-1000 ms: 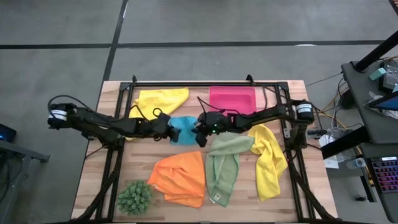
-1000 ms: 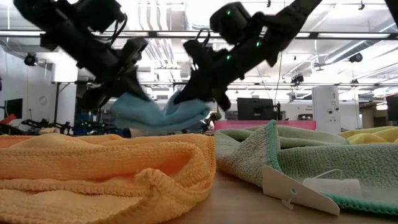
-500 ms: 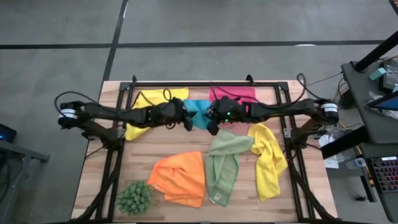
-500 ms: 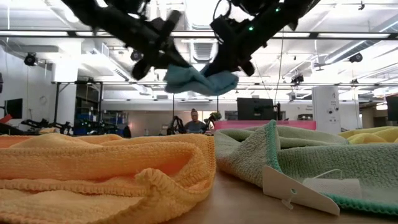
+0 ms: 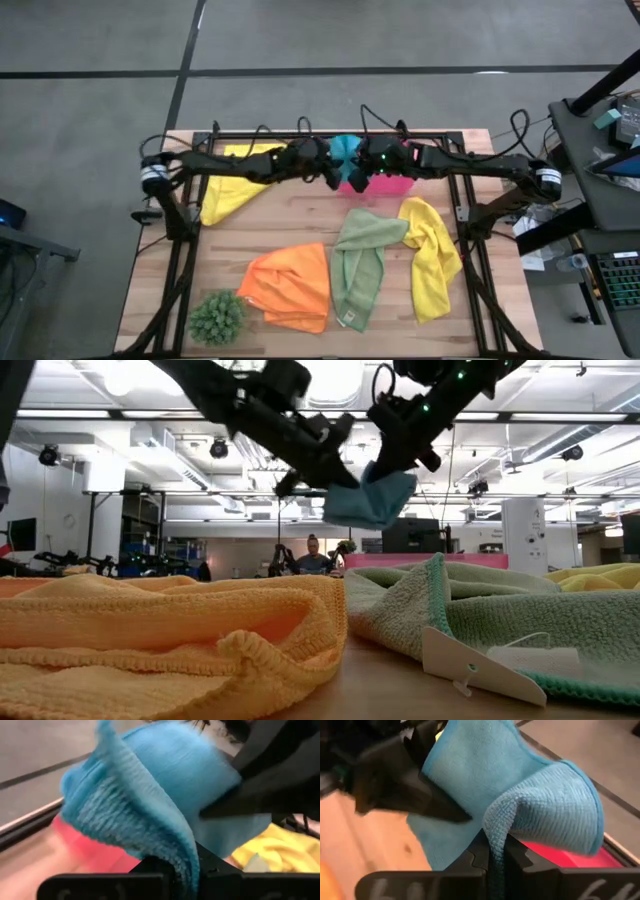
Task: Fold microfiber towels
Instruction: Put the folded blue microfiber cloth into the red bin
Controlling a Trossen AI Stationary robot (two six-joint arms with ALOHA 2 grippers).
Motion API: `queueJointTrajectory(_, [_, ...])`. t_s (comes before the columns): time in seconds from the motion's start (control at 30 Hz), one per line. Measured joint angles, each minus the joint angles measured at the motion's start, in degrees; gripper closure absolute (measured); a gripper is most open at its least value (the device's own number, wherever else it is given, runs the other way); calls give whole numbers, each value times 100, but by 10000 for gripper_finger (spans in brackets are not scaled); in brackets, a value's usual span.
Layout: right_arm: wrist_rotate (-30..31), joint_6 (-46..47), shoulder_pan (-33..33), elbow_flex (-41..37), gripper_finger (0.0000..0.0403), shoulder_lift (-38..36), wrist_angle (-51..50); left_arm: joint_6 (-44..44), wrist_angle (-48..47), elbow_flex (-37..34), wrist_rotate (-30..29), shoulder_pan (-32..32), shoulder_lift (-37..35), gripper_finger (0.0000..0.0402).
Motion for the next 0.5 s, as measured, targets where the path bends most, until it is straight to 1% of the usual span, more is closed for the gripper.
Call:
queueJointTrajectory(0.13, [4, -3, -299, -1, 390, -2, -271, 24, 39, 468, 251, 179, 496, 400])
queueJointTrajectory(0.23, [16, -1, -463, -44, 390, 12, -385, 24, -24, 693, 400, 270, 790, 400])
queueJointTrajectory(0.5, [5, 73, -865, -436, 390, -73, -422, 33, 8, 1212, 516, 483, 1390, 400])
